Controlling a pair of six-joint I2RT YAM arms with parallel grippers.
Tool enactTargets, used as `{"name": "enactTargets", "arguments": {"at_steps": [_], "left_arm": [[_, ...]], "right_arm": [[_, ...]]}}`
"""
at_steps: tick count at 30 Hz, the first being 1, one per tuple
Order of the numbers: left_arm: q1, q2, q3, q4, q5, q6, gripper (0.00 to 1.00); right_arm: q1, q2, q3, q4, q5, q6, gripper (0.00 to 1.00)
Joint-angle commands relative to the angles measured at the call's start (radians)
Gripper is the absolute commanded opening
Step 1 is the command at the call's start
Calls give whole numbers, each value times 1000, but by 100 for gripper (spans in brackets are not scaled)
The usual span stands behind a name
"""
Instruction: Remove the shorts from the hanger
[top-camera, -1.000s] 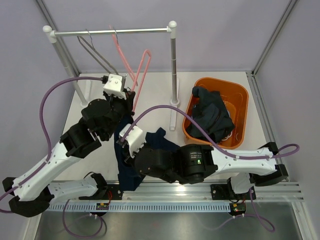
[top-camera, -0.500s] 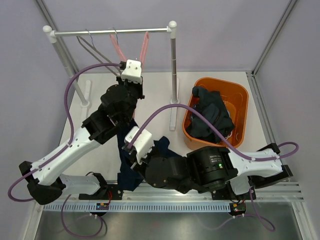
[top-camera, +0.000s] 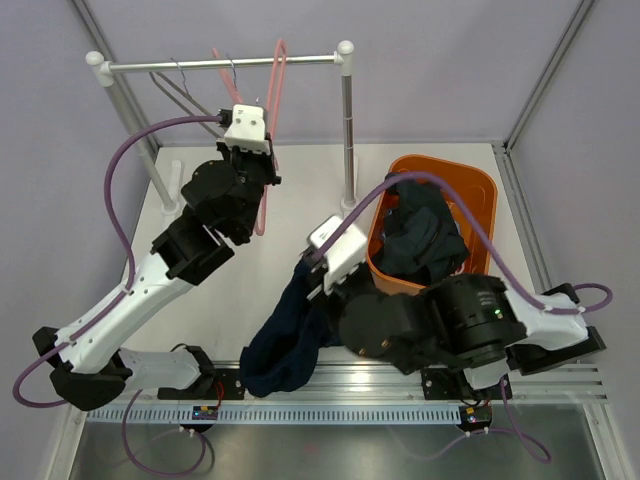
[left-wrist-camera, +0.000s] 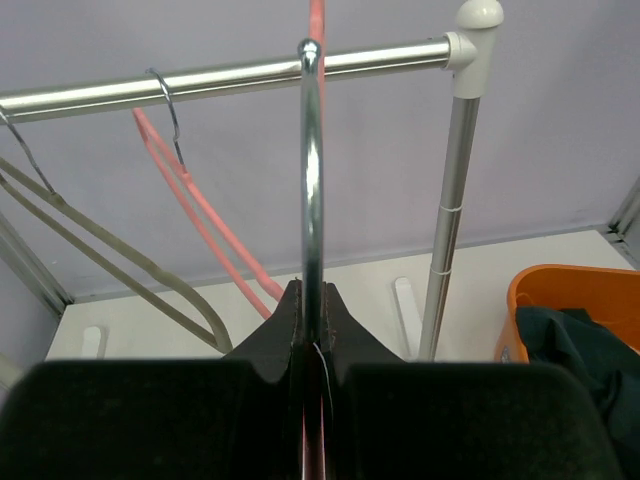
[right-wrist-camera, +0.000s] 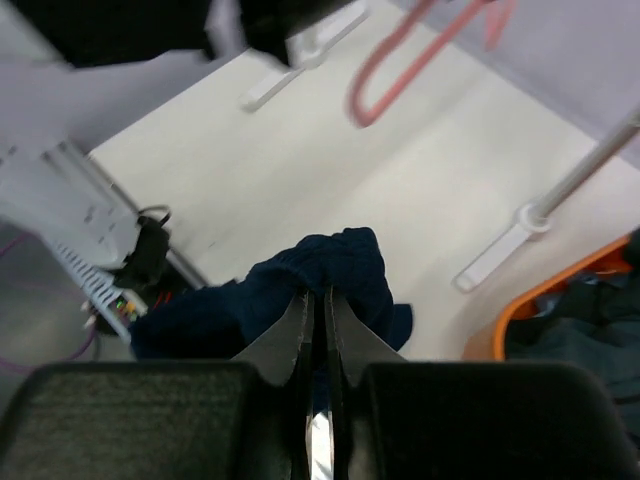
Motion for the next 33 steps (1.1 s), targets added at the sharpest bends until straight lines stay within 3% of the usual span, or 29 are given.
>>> {"name": "enactTargets", "arguments": {"at_steps": [1,5,9,12,13,14,16,18,21,24,27,33], "left_arm": [[5,-87,52,-11,39,-60,0],[4,-148,70,-134,94,-109,0],[4,-202,35,-217,139,-126,0],[4,-248,-23,-239,145,-155,0],[2,-257,-39,-240,147,-159,0],[4,-266,-51,-242,157,-162,0],[4,-282,-82,-249,170,-173,0],[4,-286,-95,-257,182,-182,0],[4,-291,-122,-260,197,-189,0],[4,-297,-135,-259,202,-190,0],[4,-305,-148,-262,205,-190,0],[4,-319,-175,-254,202,-185,0]], "right_arm": [[-108,-111,49,87,171,-80,0],[-345,-145,31,181,87,-205,0],[-529,-119,139,262,106,-343,0],[-616,-148,154,536,216,-617,0],[-636,-164,91,812,232,-724,0],[-673,-174,63,959,243,-941,0],[-716,-153,102,1243,252,-1102,0],[-791,-86,269,1212,225,-1144,0],[-878,-33,348,1241,188,-1183,0],[-981,-15,336,1250,176,-1166,0],[-1084,-10,335,1107,148,-1020,0],[-1155,27,293,965,94,-858,0]]}}
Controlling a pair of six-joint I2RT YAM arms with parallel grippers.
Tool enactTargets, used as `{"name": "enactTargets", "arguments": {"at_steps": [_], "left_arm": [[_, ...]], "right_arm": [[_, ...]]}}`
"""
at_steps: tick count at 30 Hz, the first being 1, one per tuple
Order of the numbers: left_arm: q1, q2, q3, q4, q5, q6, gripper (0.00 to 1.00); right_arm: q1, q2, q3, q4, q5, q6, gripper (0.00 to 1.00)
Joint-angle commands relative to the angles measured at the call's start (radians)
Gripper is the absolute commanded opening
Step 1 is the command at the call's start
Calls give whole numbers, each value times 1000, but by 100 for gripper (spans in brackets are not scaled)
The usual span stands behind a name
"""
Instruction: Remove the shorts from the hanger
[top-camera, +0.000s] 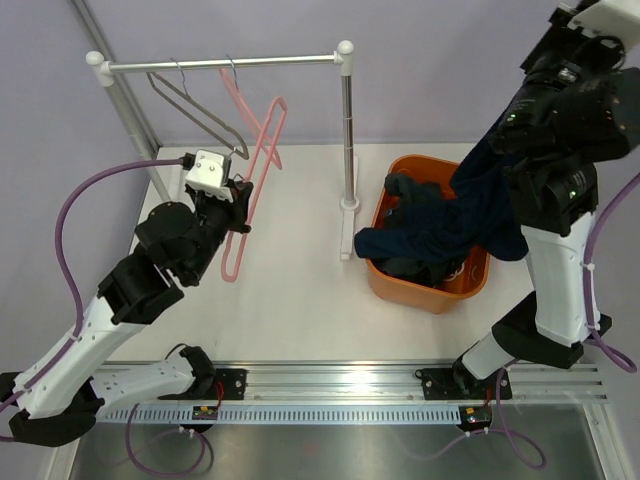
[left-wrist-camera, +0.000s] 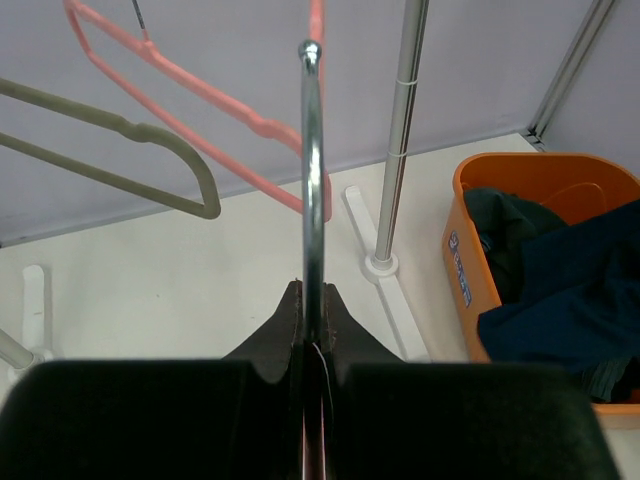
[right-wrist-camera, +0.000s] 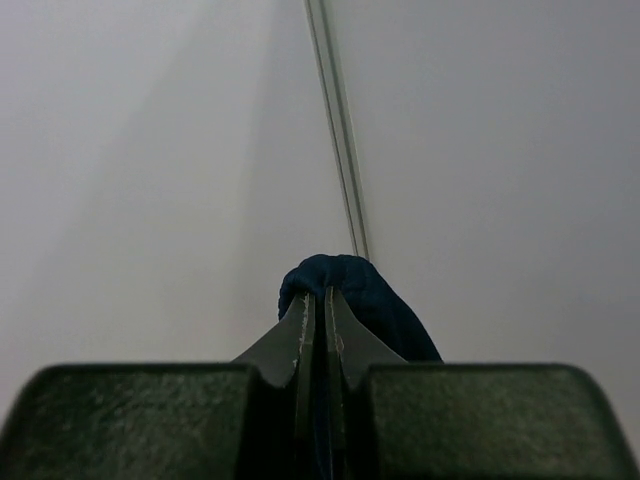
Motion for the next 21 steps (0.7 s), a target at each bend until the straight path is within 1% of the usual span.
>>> {"name": "enactTargets", "arguments": {"at_steps": [1,2,6,8,13,15,18,19,20,21], "left_arm": [[3,-21,-11,52,18,-7,0],[3,-20,-12,53,20,-8,0],[3,-21,-23,55,18,-5,0],[3,-23,-26,58,17,-2,0],[3,-26,-31,58,14,-1,0],[3,-27,-35,61,12,1,0],[3,-26,-35,59,15,-1,0],[3,-26,-37,58,17,-1,0],[3,-26,-35,58,20,-1,0],[3,-23,-35,55,25,-1,0]], "right_arm": [[-17,31,-33,-94,-90,119,0],[-19,38,-43,-151,-112,146,0],[-20,51,-64,-262,-168,277,0],[-20,58,-72,-311,-195,304,0],[-20,33,-115,-355,-220,377,0],[-20,-1,-173,-342,-220,387,0],[-29,-48,-279,-325,-177,392,0],[-37,-60,-312,-327,-160,419,0],[-46,-91,-386,-348,-150,442,0],[-107,-153,-506,-414,-175,596,0]]}}
